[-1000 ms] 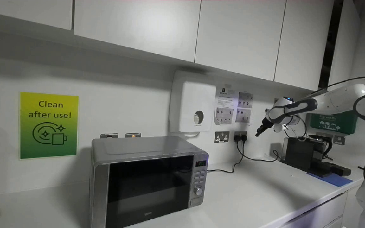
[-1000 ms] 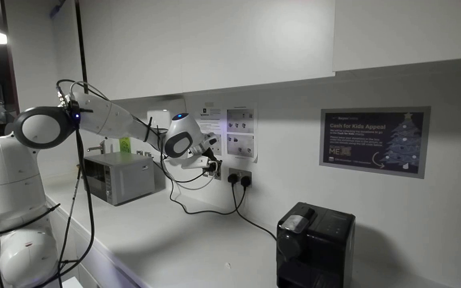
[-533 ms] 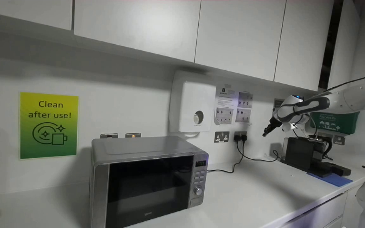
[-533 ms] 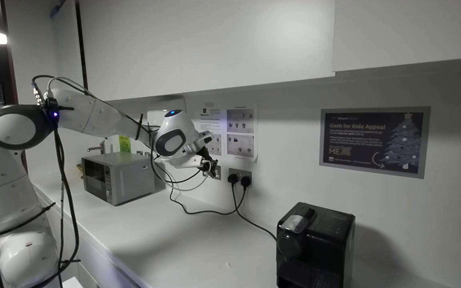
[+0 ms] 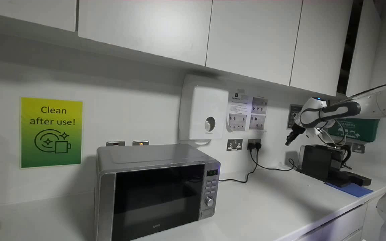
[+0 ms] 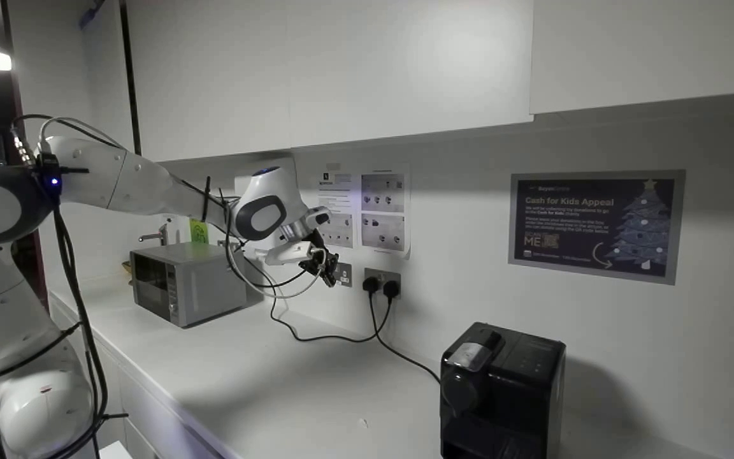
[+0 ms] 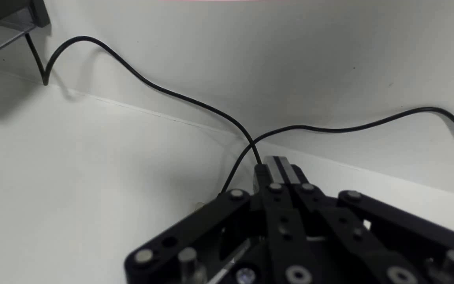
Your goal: Flip the left switch of the socket on the right
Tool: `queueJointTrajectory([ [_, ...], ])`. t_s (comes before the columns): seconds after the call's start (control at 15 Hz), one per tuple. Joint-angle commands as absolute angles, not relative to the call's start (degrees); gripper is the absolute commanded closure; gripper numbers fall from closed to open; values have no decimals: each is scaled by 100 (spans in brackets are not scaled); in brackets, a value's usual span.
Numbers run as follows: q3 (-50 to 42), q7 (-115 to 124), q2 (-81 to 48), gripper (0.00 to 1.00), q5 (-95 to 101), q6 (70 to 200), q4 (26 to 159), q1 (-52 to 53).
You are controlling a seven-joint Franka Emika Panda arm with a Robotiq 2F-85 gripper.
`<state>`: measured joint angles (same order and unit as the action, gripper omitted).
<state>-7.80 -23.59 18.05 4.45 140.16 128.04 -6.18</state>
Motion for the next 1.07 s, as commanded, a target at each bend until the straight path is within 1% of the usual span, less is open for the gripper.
queueJointTrajectory([
  [0.0,-756,-2102,2143,100,849,13642,12943,-662],
  [0.47,-674,-1668,2196,100,1308,12722,12785,-665],
  [0.8,-626,-1247,2159,99,1262,12492,12719,-651],
  [0.87,-606,-1146,2153,74,1282,12513,12726,-658],
  [0.93,-702,-1365,2063,98,1154,12681,12771,-590],
  [1.0,-693,-1312,2063,93,1154,12680,12771,-592],
])
